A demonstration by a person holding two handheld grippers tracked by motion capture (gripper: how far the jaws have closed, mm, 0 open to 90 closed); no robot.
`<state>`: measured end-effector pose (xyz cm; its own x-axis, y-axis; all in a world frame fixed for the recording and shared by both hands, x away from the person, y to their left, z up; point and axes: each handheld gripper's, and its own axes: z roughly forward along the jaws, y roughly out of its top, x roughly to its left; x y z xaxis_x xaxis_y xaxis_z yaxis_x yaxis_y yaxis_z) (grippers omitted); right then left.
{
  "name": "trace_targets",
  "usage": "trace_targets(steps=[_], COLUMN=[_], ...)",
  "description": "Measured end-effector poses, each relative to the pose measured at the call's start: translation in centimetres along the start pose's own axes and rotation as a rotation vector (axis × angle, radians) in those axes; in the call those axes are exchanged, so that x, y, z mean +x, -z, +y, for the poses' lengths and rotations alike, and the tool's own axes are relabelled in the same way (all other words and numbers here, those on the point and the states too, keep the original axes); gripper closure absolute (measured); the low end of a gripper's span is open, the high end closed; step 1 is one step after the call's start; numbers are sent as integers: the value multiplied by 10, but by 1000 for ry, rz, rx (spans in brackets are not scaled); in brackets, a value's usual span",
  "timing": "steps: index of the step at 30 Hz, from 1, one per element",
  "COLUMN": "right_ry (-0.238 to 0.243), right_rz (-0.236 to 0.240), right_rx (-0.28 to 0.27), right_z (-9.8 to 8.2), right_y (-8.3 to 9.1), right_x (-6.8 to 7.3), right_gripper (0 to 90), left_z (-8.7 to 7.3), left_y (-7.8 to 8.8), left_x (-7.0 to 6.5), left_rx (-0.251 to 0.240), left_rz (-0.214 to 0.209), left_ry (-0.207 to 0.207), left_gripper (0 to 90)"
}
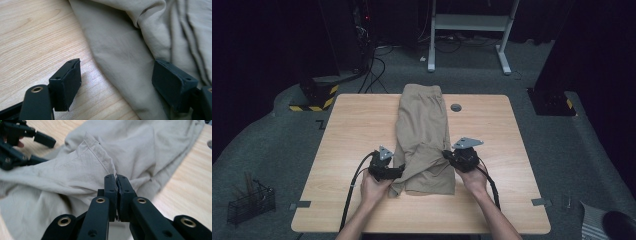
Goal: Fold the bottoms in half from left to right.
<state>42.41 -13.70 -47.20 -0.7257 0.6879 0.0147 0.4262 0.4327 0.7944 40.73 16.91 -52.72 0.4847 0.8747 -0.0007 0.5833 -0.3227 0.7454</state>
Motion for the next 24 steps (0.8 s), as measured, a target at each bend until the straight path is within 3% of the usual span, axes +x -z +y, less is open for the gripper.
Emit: trace_targets(steps=[2, 4, 8, 10, 12, 13, 15, 16, 17, 18, 21, 23, 24], right_ry=[-5, -23, -58, -63, -66, -66, -49, -49, -34, -34, -68, -73, -50], right_rz=[-1, -13, -19, -19, -21, -21, -8, -8, 6, 6, 54, 76, 79], right_rx=[0, 30, 69, 65, 12, 12, -19, -19, -15, -15, 29, 53, 70], right_z=[-5, -22, -34, -33, -22, -22, -5, -5, 6, 6, 15, 15, 14], right_y=[3, 6, 4, 5, 10, 10, 9, 9, 0, 0, -29, -39, -42], right_x=[-1, -5, -12, -12, -8, -8, 1, 1, 6, 6, 6, 8, 9], right_gripper=[873, 870, 829, 794, 679, 679, 595, 595, 560, 560, 560, 637, 712], left_z=[0, 0, 0, 0, 0, 0, 0, 0, 0, 0, 0, 0, 0], left_y=[0, 0, 0, 0, 0, 0, 0, 0, 0, 0, 0, 0, 0], left_x=[0, 0, 0, 0, 0, 0, 0, 0, 0, 0, 0, 0, 0], left_rx=[0, 0, 0, 0, 0, 0, 0, 0, 0, 0, 0, 0, 0], left_rz=[0, 1, 1, 1, 2, 2, 2, 2, 1, 3, 3, 3, 3], left_ry=[1, -2, 1, 1, -1, -1, -2, -2, 2, 1, 1, 0, 0], left_gripper=[234, 234, 234, 234, 233, 233, 233, 233, 233, 233, 233, 233, 233])
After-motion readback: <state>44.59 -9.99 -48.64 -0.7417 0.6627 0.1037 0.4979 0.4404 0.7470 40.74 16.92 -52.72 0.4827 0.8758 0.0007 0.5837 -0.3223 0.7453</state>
